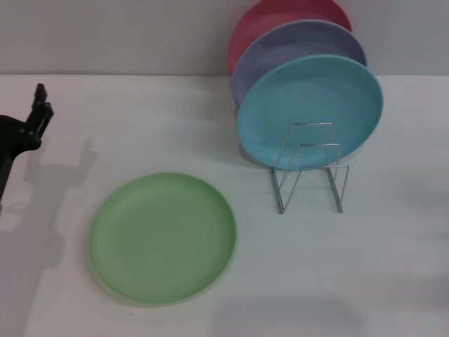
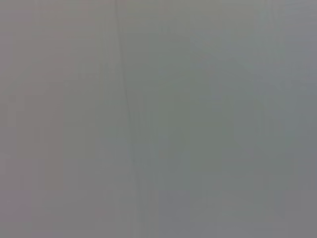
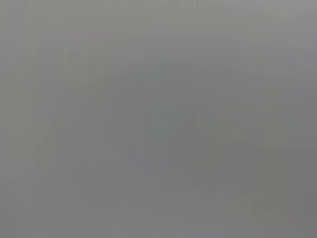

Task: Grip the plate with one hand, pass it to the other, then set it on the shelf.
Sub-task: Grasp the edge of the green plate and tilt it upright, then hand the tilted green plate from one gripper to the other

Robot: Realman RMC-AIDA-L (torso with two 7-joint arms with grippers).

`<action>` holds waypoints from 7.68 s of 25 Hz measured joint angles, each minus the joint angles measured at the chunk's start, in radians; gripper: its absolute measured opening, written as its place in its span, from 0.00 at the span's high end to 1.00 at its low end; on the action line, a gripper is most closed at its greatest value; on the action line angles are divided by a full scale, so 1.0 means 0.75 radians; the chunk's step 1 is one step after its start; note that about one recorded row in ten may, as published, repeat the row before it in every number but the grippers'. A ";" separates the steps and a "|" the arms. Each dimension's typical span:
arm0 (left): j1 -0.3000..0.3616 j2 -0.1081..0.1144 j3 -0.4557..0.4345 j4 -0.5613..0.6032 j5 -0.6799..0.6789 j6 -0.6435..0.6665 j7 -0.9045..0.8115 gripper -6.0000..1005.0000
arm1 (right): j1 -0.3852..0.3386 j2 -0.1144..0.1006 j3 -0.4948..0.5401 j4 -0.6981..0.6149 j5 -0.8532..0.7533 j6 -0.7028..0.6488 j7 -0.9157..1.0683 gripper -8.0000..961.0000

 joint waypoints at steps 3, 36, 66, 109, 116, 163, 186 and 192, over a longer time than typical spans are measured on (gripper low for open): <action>0.024 0.008 -0.002 -0.082 0.021 -0.077 0.008 0.19 | -0.002 0.000 0.000 0.000 0.000 0.000 0.000 0.15; -0.060 0.007 -0.577 -1.458 0.074 -3.198 0.141 0.19 | 0.004 0.000 0.000 -0.010 0.000 0.006 0.018 0.15; -0.192 0.008 -0.620 -1.192 0.098 -3.193 0.183 0.34 | 0.010 0.000 0.000 -0.017 -0.004 0.000 0.018 0.15; -0.111 0.009 -0.692 -1.666 0.101 -3.160 0.301 0.96 | -0.061 -0.047 -0.257 1.004 -0.637 -0.618 0.568 0.15; -0.061 0.007 -0.692 -1.740 0.099 -3.085 0.310 0.95 | 0.066 -0.060 -0.252 1.505 -1.579 -1.158 1.488 0.16; -0.071 0.007 -0.694 -1.742 0.090 -3.014 0.311 0.91 | 0.993 -0.090 -0.330 1.161 -3.324 -0.593 3.205 0.18; -0.058 0.008 -0.682 -1.753 0.078 -3.018 0.311 0.89 | 1.006 -0.069 -0.368 1.070 -3.230 -0.661 3.097 0.55; -0.057 0.008 -0.680 -1.753 0.076 -3.017 0.311 0.88 | 1.003 -0.068 -0.407 1.090 -3.231 -0.666 3.068 0.60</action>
